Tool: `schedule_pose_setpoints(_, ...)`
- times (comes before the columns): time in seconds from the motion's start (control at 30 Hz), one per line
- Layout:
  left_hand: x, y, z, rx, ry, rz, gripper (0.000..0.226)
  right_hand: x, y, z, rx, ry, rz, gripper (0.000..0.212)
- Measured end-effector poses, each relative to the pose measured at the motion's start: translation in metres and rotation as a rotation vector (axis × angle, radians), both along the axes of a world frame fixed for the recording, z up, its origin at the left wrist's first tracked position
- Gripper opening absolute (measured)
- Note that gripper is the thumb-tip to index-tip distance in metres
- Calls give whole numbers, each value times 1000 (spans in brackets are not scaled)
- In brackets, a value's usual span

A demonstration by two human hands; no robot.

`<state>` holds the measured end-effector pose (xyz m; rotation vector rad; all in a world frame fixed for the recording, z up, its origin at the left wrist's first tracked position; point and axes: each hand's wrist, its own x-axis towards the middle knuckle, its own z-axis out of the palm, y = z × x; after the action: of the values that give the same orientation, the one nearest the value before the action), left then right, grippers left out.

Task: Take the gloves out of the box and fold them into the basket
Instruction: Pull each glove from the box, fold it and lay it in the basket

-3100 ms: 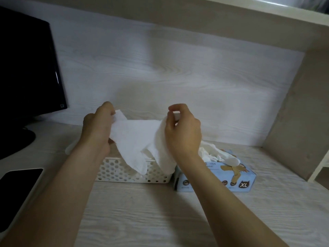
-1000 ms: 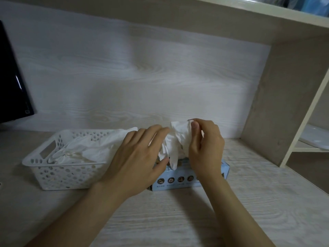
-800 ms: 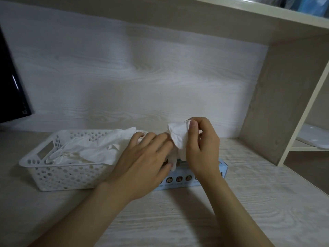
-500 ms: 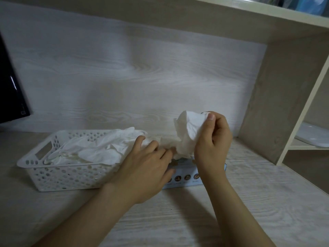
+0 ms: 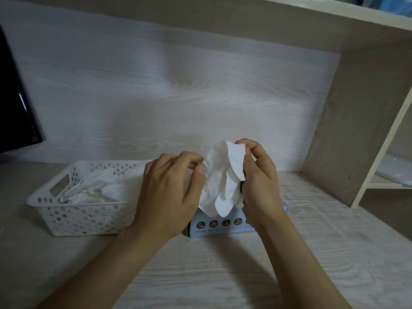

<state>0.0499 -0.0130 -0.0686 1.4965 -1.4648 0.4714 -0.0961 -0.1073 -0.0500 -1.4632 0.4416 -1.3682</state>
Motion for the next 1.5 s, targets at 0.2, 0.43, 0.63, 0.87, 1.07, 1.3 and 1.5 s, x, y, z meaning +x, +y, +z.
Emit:
schedule_pose_setpoints(0.2, 6, -1, -2, -11, 76, -27, 19, -2, 4, 2, 122, -23, 66, 25)
schedule_pose_setpoints(0.43, 4, 0, -2, 59, 112, -122, 13, 0, 1, 0, 129, -42, 159, 33)
schedule_pose_setpoints(0.63, 4, 4, 4, -82, 256, -207, 16, 0, 10, 0, 28, 151, 126, 39)
schedule_pose_setpoints(0.87, 8, 6, 6, -7, 248, -294, 7, 2, 19, -3, -79, 313, 245, 36)
schedule_pose_setpoints(1.07, 16, 4, 5, -80, 209, -164, 28, 3, 10, -7, -86, 304, 74, 37)
schedule_pose_setpoints(1.3, 20, 6, 11, -136, 153, -121, 28, 2, 6, -6, -86, 338, -15, 28)
schedule_pose_setpoints(1.5, 23, 9, 18, -168, 307, -191, 39, 7, 13, -11, -197, 473, 121, 17)
